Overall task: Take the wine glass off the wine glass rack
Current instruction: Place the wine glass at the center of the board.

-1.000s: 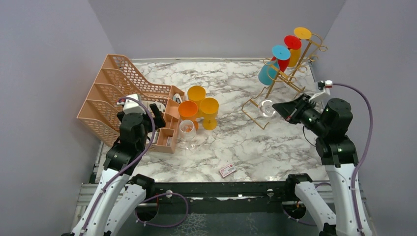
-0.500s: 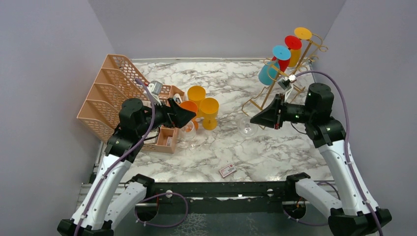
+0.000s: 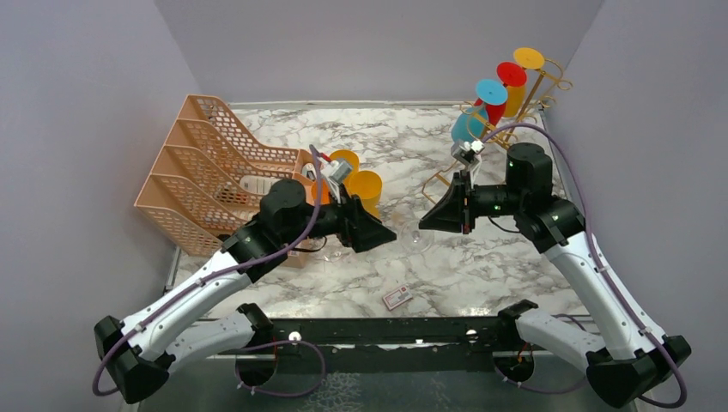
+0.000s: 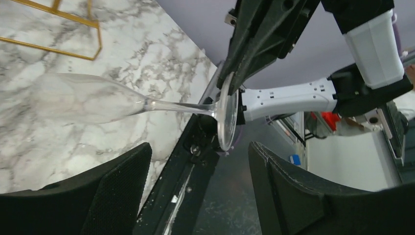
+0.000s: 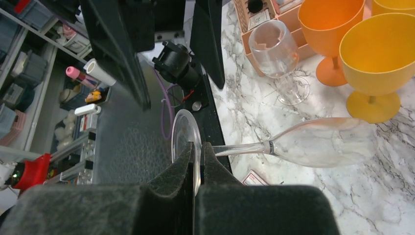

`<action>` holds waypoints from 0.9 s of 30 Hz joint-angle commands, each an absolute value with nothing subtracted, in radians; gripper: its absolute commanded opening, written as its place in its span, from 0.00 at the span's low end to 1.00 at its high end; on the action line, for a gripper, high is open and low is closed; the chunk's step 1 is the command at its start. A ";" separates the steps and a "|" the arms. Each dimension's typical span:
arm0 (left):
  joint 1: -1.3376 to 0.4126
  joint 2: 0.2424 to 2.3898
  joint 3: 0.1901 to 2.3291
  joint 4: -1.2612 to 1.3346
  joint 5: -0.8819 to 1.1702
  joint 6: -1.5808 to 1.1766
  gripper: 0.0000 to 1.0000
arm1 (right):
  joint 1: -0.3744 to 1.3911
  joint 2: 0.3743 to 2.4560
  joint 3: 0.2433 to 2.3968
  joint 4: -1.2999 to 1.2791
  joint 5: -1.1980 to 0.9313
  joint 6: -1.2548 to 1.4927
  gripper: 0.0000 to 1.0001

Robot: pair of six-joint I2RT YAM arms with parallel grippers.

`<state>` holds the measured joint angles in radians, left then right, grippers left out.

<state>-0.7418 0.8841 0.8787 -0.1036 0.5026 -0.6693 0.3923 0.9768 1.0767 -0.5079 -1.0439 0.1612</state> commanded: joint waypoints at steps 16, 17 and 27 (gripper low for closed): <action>-0.983 0.971 0.847 0.059 0.248 -0.640 0.00 | 0.436 0.946 0.943 -0.172 -1.108 0.328 0.01; -0.983 0.968 0.844 0.058 0.246 -0.640 0.00 | 0.437 0.946 0.943 -0.175 -1.112 0.331 0.01; -0.984 0.928 0.787 0.086 0.260 -0.673 0.00 | 0.437 0.910 0.959 -0.390 -1.091 0.226 0.30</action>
